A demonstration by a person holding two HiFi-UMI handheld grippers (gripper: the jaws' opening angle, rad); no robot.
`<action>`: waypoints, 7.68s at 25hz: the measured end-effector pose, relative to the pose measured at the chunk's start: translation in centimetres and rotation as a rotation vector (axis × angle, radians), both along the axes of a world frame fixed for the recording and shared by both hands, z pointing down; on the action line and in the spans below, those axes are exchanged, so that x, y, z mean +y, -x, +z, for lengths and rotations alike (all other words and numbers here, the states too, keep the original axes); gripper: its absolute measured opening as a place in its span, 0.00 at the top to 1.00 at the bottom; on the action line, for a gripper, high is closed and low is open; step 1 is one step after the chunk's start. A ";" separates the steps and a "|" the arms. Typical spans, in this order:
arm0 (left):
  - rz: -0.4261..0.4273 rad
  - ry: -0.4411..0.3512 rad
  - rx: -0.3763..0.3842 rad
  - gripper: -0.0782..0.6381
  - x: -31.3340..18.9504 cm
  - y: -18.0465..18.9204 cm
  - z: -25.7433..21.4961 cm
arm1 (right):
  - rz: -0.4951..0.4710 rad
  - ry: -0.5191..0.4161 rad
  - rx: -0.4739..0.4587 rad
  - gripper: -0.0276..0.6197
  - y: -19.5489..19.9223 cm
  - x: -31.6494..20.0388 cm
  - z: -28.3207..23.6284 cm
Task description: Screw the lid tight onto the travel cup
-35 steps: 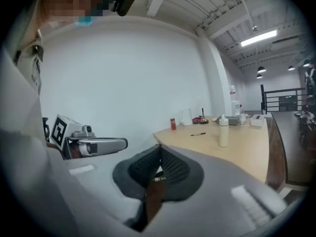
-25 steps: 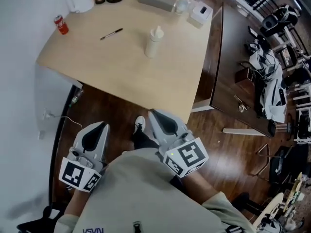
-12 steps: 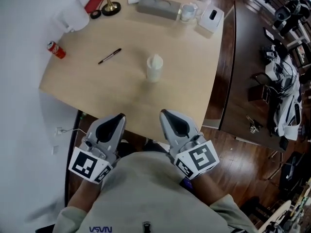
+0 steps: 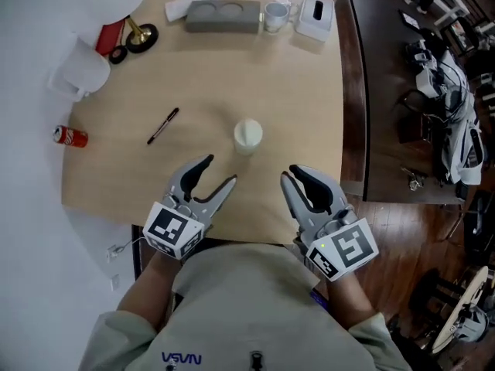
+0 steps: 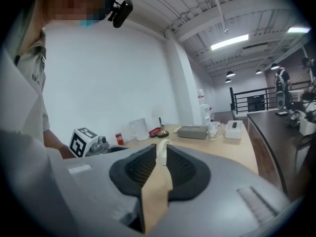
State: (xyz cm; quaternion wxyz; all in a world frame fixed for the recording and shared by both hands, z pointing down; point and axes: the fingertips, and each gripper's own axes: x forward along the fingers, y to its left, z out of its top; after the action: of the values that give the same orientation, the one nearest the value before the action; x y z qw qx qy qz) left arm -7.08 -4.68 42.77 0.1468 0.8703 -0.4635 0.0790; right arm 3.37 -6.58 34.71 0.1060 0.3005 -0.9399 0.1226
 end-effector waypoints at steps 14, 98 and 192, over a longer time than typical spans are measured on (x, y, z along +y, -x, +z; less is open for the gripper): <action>0.494 0.069 -0.124 0.35 -6.9 -4.8 9.4 | 0.181 0.012 0.121 0.76 2.4 -3.1 -0.8; 1.037 0.482 0.189 0.45 5.3 -6.0 -5.1 | -0.350 0.221 -0.396 0.44 5.5 0.4 -7.4; 0.542 0.225 -0.231 0.45 -1.1 -5.8 -1.0 | 0.038 0.161 -0.228 0.51 5.7 -2.4 -4.5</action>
State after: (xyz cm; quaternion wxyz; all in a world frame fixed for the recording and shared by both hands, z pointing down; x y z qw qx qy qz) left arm -1.30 -5.78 41.80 0.1623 0.9257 -0.2164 0.2643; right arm -2.35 -8.97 30.18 0.0199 0.2927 -0.9271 0.2330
